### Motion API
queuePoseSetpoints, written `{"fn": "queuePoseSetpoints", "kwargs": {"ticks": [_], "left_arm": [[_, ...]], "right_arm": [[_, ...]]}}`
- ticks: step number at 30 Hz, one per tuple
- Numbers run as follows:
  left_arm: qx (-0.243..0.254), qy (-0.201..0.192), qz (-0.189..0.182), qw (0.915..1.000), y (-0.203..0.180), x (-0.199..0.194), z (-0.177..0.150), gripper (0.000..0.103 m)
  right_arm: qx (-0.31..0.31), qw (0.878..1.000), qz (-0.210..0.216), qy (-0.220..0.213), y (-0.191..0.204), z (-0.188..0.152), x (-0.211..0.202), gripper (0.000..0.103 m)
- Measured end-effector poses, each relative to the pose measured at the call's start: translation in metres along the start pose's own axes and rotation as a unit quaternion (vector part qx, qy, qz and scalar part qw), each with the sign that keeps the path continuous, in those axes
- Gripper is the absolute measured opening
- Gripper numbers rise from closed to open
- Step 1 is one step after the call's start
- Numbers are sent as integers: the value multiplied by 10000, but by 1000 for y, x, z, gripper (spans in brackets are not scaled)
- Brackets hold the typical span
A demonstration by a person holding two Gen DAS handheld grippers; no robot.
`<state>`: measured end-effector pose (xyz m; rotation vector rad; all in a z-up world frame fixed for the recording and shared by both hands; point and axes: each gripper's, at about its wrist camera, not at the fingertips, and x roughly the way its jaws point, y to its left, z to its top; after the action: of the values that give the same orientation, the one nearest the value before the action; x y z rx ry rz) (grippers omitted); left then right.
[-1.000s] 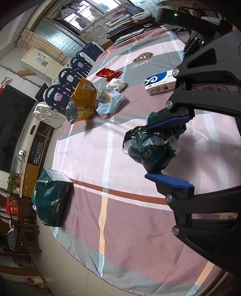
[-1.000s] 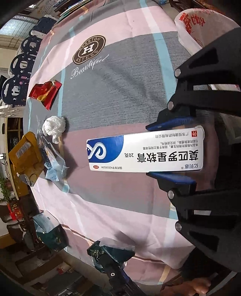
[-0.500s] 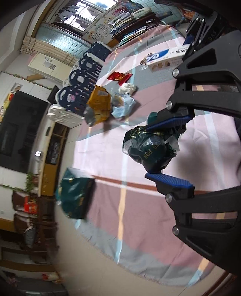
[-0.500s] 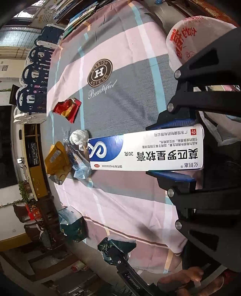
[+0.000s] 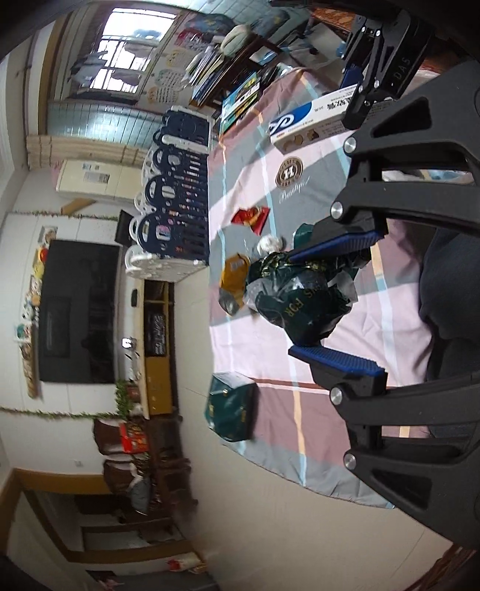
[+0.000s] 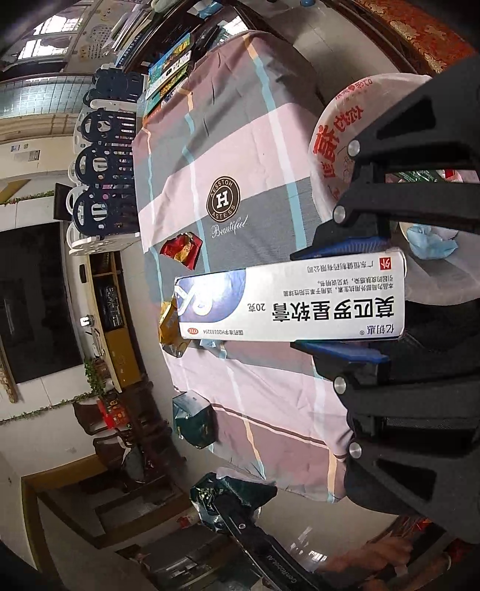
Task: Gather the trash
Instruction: 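Carry the green bag and ointment box over the wastebasket with both grippers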
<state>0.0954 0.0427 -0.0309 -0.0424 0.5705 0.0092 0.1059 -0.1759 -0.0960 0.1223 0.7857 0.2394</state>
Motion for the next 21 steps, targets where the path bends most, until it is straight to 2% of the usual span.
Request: {"fn": "queuePoseSetpoints", "kwargs": {"ticks": [11, 21], "left_arm": [[408, -384, -344, 9978, -48, -76, 2, 47], [688, -418, -569, 9951, -80, -98, -2, 47]], "right_arm": [[62, 9990, -130, -416, -22, -17, -70, 41], [21, 9968, -428, -675, -41, -25, -111, 41]]}}
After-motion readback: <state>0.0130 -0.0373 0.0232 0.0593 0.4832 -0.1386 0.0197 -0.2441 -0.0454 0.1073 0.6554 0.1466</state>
